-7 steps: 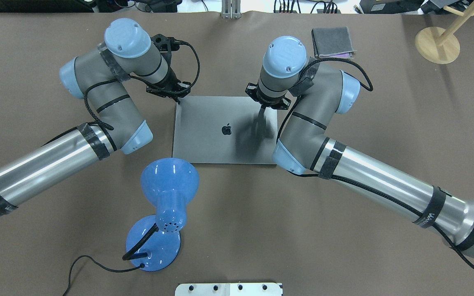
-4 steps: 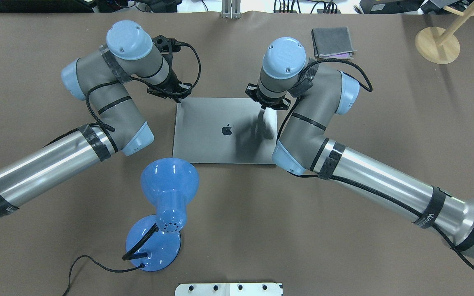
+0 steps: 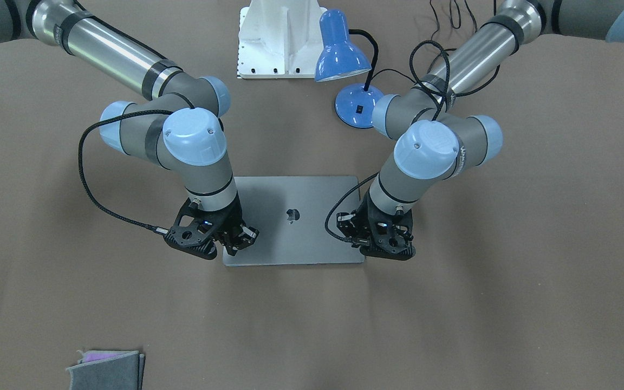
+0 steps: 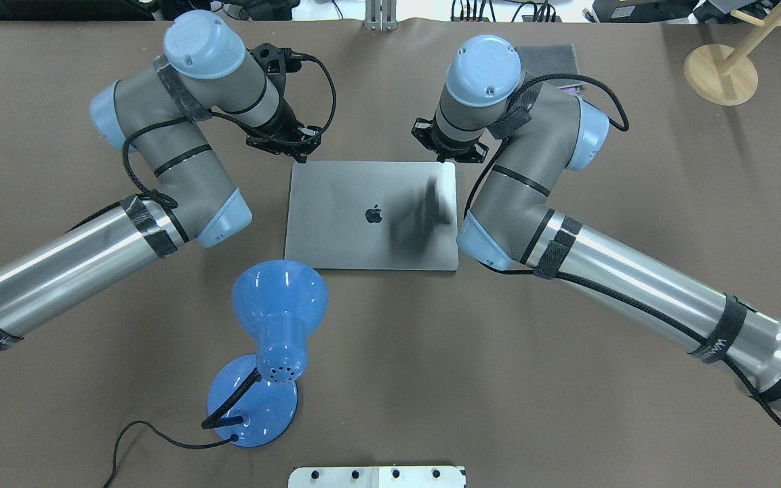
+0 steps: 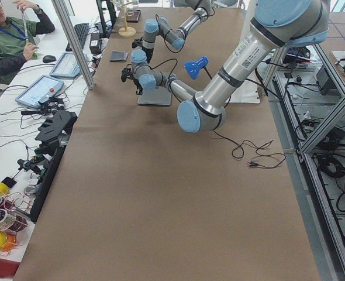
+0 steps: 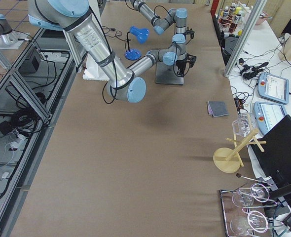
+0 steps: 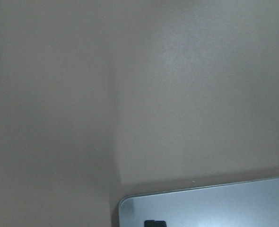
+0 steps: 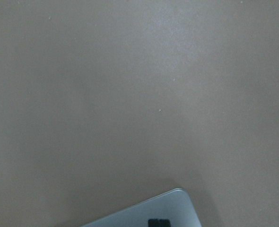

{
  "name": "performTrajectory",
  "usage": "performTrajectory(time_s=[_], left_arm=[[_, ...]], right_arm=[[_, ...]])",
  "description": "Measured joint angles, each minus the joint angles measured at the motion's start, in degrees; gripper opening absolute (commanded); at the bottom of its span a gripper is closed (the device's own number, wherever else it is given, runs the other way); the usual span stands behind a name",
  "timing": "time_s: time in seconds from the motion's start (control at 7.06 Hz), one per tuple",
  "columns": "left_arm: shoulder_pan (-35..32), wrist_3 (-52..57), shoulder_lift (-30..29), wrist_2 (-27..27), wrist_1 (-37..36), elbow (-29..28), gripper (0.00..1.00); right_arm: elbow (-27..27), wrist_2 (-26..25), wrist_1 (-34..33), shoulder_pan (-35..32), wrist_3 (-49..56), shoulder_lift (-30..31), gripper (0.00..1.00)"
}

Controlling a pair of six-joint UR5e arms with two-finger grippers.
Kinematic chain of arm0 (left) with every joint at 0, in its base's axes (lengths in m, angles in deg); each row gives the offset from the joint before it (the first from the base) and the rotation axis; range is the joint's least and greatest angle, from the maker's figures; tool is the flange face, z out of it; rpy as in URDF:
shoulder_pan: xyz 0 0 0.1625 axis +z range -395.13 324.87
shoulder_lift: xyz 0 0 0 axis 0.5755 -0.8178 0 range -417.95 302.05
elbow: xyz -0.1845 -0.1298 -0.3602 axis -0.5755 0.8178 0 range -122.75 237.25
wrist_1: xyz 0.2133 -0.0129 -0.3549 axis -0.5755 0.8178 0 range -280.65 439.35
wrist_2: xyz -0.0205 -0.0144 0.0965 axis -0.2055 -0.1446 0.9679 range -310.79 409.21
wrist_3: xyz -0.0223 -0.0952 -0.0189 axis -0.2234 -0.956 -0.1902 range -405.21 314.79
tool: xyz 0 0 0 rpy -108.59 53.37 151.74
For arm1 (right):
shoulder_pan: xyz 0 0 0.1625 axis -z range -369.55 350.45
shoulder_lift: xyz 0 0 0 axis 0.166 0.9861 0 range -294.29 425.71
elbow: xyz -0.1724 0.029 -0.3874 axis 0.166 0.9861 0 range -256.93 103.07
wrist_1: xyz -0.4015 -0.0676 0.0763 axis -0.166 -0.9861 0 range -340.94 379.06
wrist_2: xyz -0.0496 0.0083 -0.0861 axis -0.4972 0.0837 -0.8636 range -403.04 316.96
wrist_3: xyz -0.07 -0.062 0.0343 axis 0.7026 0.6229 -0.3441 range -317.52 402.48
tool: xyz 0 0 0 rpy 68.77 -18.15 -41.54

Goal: Close laptop

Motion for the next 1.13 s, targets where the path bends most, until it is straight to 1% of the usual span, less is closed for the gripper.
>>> performTrajectory(time_s=[0.14, 0.28, 0.43, 0.57, 0.71, 0.85, 0.99, 1.13], left_arm=[[-1.24, 1.04, 1.40, -2.48, -4.89, 5.10, 0.98], [-2.90, 3.84, 3.45, -4.79, -11.06, 11.14, 0.98], [-4.89, 8.06, 6.69, -6.33, -18.08, 18.42, 0.98], [-7.23, 13.19, 10.28, -7.05, -24.72, 25.30, 0.98], [-10.48, 19.87, 14.72, -7.37, -30.44, 31.56, 0.98], [-14.96, 28.12, 20.52, -7.60, -34.12, 36.35, 0.98], [-20.03, 37.58, 26.68, -8.52, -35.75, 38.90, 0.98], [-25.95, 48.69, 32.88, -10.48, -36.36, 39.44, 0.98]], right_arm=[[-5.47, 2.56, -2.41, -2.10, 3.48, 3.71, 1.00], [-13.28, 5.42, -6.29, -4.54, 8.65, 8.90, 1.00], [-21.40, 8.04, -10.01, -6.91, 14.36, 14.78, 1.00], [-28.88, 10.42, -12.35, -9.09, 20.60, 21.92, 1.00], [-35.75, 12.53, -13.42, -11.70, 27.83, 30.52, 1.00], [-40.69, 14.70, -13.59, -15.01, 34.89, 38.71, 1.00], [-44.07, 17.17, -13.45, -19.44, 42.68, 46.45, 1.00], [-45.88, 19.79, -13.37, -25.26, 52.80, 53.67, 1.00]])
